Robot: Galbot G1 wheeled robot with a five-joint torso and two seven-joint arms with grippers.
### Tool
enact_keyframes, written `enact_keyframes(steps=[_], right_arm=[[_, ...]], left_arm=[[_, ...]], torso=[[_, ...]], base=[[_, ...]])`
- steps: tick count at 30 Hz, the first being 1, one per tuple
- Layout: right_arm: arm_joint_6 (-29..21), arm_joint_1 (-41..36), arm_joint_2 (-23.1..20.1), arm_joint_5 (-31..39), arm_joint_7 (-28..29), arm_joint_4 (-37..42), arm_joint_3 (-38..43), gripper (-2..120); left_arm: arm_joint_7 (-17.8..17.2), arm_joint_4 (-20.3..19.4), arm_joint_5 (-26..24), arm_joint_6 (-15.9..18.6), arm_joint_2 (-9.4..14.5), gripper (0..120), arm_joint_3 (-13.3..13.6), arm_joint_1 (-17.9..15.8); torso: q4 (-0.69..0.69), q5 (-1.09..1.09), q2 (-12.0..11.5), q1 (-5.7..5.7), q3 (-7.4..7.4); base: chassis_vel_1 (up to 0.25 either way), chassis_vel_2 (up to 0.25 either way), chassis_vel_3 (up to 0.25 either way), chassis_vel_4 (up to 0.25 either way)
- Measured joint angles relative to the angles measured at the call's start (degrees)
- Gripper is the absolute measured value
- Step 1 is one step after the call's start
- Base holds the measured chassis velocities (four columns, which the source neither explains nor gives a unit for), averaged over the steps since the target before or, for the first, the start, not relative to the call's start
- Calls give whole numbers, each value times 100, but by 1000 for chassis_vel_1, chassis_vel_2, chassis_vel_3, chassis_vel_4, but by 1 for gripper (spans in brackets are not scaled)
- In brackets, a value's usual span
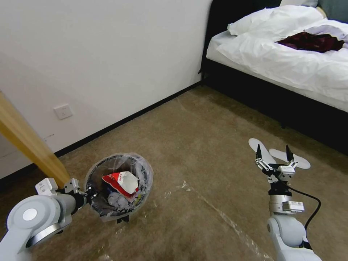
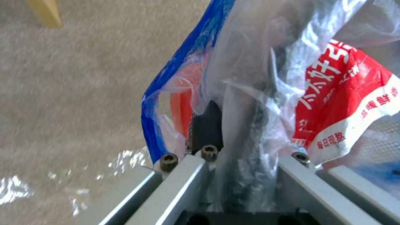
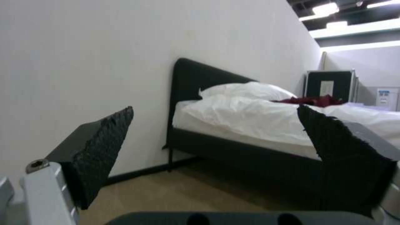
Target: Pick up the trash bin and place the garbage on the floor into it.
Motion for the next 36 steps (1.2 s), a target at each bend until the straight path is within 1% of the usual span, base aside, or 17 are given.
enact_keyframes(steps=[2,6,7,10,13,22,36], right_arm=[[68,20,4,5,30,-27,-22,100],[119,19,2,-16,-23,-50,7,100],[145,31,2,-29,-1,-68,-1,100],[177,40,3,88,-4,-69,-9,100],[181,62,14,75,-17,-83,8,100],[186,93,8,-21,16,-155,28,100],[231,55,7,-23,14,-170,104,100]], left_arm=[[0,-5,1,0,-1,0,0,2],[0,-7,4,0,8,0,1,1],[0,-7,4,0,18,0,1,-7],[0,-7,2,-2,30,0,1,-16],[0,-8,-4,-3,35,0,0,-20],[0,-5,-10,-3,47,0,-4,-30],[-2,-32,-7,-3,-11,0,6,-11]], torso=[[1,2,0,0,0],[0,-1,0,1,1],[1,2,0,2,1],[0,-2,0,2,1],[2,2,0,1,1],[0,1,0,0,-1],[1,1,0,0,0]], base=[[-186,180,194,-189],[-156,176,186,-162],[-116,146,135,-111],[-105,124,49,-92],[-54,18,12,-26],[0,0,0,0],[0,0,0,0]])
